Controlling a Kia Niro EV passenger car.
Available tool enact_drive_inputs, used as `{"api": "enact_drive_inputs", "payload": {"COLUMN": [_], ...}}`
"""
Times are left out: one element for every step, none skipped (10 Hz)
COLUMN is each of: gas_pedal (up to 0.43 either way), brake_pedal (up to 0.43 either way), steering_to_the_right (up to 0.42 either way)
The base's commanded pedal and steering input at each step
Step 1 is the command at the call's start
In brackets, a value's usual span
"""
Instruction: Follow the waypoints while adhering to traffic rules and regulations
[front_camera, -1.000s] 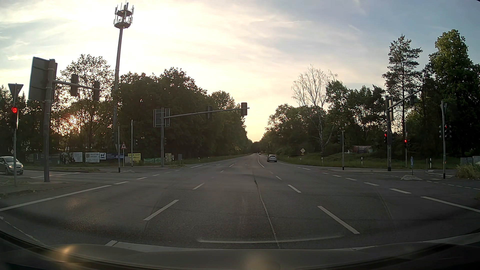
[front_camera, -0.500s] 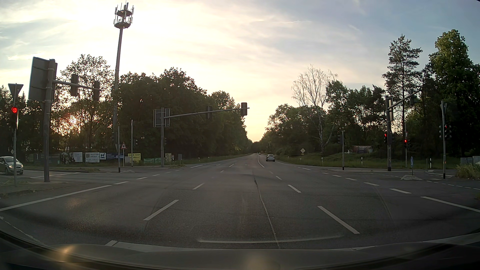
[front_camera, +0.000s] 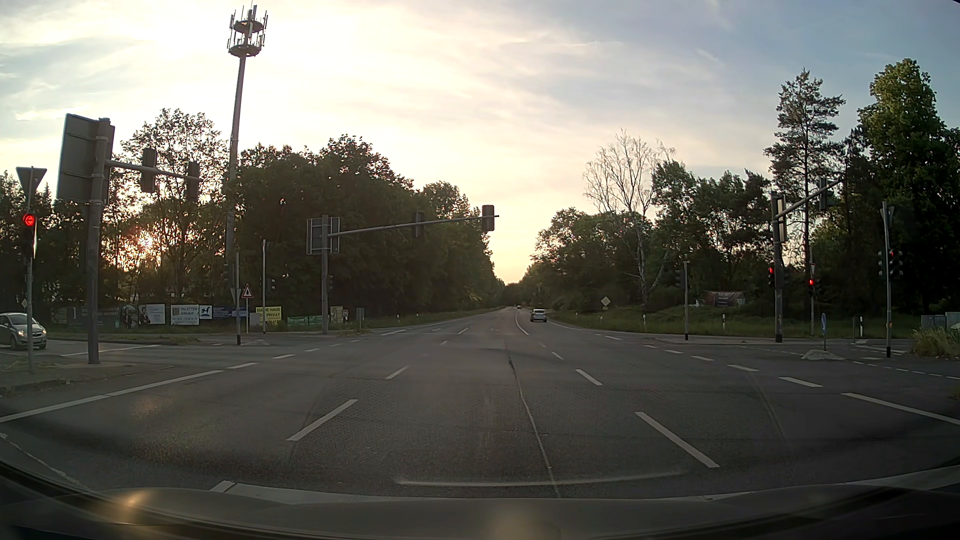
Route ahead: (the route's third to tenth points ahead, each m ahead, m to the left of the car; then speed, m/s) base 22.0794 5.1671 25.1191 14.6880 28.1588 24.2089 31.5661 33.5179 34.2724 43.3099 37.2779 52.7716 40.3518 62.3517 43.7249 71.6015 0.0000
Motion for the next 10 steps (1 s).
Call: {"api": "enact_drive_inputs", "payload": {"gas_pedal": [0.000,0.000,0.000,0.000,0.000,0.000,0.000,0.000,0.000,0.000], "brake_pedal": [0.384,0.378,0.378,0.378,0.378,0.378,0.378,0.378,0.378,0.378], "steering_to_the_right": [0.001,0.001,0.001,0.001,0.001,0.001,0.001,0.001,0.001,0.001]}}
